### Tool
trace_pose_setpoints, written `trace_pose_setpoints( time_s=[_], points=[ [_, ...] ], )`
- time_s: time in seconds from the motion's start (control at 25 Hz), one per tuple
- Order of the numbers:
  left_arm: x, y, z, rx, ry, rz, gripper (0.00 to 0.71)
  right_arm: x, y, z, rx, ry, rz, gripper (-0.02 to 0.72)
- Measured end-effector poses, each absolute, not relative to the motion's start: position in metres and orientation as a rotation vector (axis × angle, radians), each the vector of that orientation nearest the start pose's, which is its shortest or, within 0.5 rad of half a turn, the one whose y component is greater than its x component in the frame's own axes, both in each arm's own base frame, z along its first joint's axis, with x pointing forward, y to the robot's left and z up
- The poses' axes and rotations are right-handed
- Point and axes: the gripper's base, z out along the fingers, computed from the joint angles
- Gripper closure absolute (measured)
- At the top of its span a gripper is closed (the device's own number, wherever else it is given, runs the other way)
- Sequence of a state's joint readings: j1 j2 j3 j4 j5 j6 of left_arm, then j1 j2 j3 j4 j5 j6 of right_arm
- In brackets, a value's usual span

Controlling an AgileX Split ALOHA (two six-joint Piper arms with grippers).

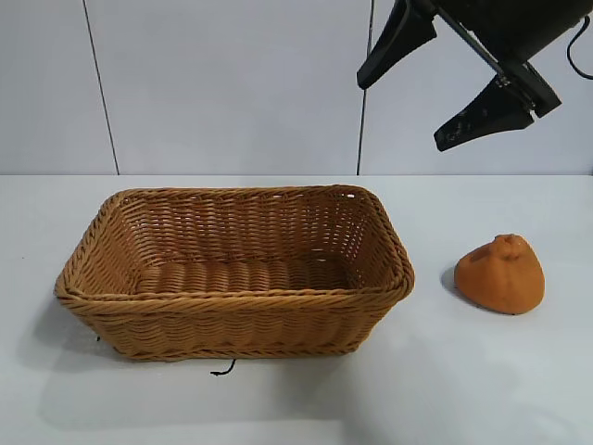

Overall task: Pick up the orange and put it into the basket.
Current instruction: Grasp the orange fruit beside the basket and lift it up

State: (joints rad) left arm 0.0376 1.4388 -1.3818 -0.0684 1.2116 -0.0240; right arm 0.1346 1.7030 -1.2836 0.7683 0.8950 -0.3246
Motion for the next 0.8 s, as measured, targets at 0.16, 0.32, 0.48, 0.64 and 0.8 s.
trace_pose_setpoints(
  time_s=[0.16,0.32,0.48,0.64,0.8],
  points=[
    [0.229,0.003,0.356,-0.065,2.721,-0.083,0.018,0.347,0.097,0.270,-0.089,2.617,0.876,0.008],
    [0.177,0.002,0.343,-0.048,2.713,-0.056,0.018,0.347,0.097,0.270,-0.089,2.617,0.876,0.008],
    [0.129,0.001,0.320,-0.043,2.699,-0.044,0.019,0.347,0.097,0.270,-0.090,2.618,0.874,0.008],
    [0.092,0.000,0.296,-0.041,2.584,-0.038,0.019,0.347,0.097,0.270,-0.091,2.618,0.873,0.008],
    [0.065,-0.001,0.277,-0.038,2.471,-0.034,0.019,0.347,0.097,0.270,-0.093,2.619,0.870,0.008]
  ],
)
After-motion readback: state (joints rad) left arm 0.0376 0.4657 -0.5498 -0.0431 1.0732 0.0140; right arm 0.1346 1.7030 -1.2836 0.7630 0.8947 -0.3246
